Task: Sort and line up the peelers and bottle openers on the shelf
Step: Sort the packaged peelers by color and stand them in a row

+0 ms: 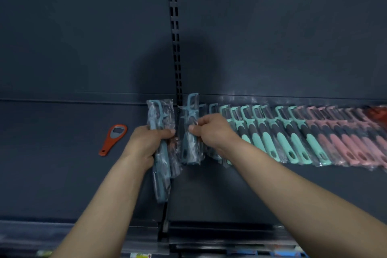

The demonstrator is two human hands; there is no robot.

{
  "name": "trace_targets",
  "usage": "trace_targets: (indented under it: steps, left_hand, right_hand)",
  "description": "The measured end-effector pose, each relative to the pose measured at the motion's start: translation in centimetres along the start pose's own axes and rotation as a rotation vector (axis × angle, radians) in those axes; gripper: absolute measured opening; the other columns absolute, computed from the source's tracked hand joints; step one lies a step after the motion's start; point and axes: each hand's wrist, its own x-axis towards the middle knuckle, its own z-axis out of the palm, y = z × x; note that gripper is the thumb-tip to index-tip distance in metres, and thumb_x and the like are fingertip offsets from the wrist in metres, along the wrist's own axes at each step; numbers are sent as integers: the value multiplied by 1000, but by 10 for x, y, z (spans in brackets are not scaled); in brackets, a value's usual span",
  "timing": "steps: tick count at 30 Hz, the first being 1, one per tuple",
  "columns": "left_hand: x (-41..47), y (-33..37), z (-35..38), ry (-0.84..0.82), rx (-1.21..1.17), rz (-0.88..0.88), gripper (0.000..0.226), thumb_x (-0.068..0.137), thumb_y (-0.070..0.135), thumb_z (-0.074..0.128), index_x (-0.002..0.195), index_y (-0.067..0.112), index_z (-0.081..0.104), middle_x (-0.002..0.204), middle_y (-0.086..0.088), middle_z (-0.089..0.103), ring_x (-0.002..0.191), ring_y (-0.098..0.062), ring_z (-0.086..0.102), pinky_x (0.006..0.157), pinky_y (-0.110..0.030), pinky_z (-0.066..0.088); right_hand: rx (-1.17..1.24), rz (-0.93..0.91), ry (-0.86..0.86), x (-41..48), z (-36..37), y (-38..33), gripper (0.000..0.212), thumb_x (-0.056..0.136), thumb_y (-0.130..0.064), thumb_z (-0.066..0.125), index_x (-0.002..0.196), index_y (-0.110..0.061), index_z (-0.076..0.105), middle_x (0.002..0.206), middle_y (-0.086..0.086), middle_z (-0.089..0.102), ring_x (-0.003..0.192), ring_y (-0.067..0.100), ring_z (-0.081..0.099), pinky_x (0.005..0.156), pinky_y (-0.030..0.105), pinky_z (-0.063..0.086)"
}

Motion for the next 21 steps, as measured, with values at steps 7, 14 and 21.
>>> trace_targets:
  steps: [7,14,21]
  left_hand:
    - [8,3,-13,-90,122,8,15,73,-2,75,86,3,69,80,-15,73,59,-21,69,50,-30,57]
    - [31,0,-13,-29,172,13,21,67,-9,76,83,0,67,77,-18,71,63,-28,68,55,-32,54]
    - [46,-6,-9,43,287,103,20,67,-10,75,74,6,65,80,-18,69,71,-31,67,68,-45,58]
  right_hand:
    - [-102,14,-4,6,31,-6,35,85,-19,68,104,10,63,101,20,68,88,28,67,84,41,54]
    - [-131,48,4,10,37,-7,22,83,-10,70,97,7,66,95,20,69,84,28,69,79,42,57]
    - [-207,-34,71,10,28,-2,13,87,-6,62,97,-2,70,83,9,61,74,19,55,61,27,47]
